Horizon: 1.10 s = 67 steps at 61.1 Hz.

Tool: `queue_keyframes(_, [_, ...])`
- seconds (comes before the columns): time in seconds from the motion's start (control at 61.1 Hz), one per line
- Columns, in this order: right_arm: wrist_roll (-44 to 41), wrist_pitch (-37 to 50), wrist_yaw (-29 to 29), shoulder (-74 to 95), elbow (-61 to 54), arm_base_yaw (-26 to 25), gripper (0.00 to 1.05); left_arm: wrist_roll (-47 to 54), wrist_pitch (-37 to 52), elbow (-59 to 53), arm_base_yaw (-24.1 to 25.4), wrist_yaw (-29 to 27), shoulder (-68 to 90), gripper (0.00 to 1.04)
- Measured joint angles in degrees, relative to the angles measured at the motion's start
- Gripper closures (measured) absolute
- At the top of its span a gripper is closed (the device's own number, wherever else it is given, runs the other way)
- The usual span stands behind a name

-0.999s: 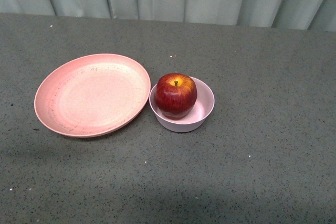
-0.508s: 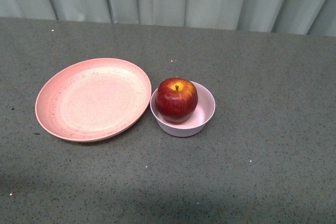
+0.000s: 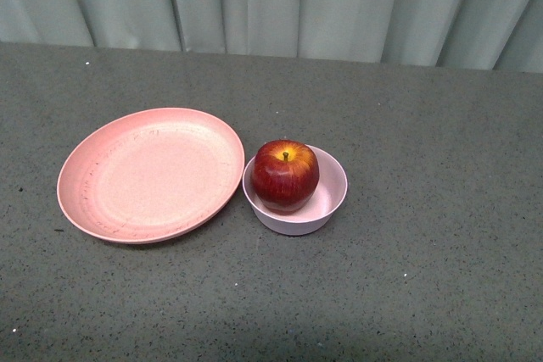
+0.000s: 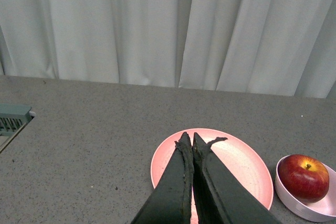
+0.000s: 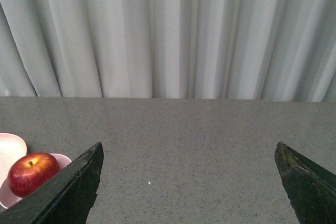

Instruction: Move apple from plate to bowl

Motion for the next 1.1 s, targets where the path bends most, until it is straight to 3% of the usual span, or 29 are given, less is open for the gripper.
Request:
queue_keyframes(0.688, [0.00,0.00,0.00,0.00,0.00,0.00,0.09,0.02,-14.19,0.00,0.00,0.00,-14.38,1.01])
queue_keyframes(0.786, [-0.02,-0.02,0.00,0.00,0.00,0.00,0.09,0.02,-23.19,0.02,0.00,0.07,-21.57,1.01])
queue_keyframes(1.097, [0.00,0.00,0.00,0.00,0.00,0.00,0.09,0.00,-24.13,0.02,0.00,0.04,-23.93,0.98])
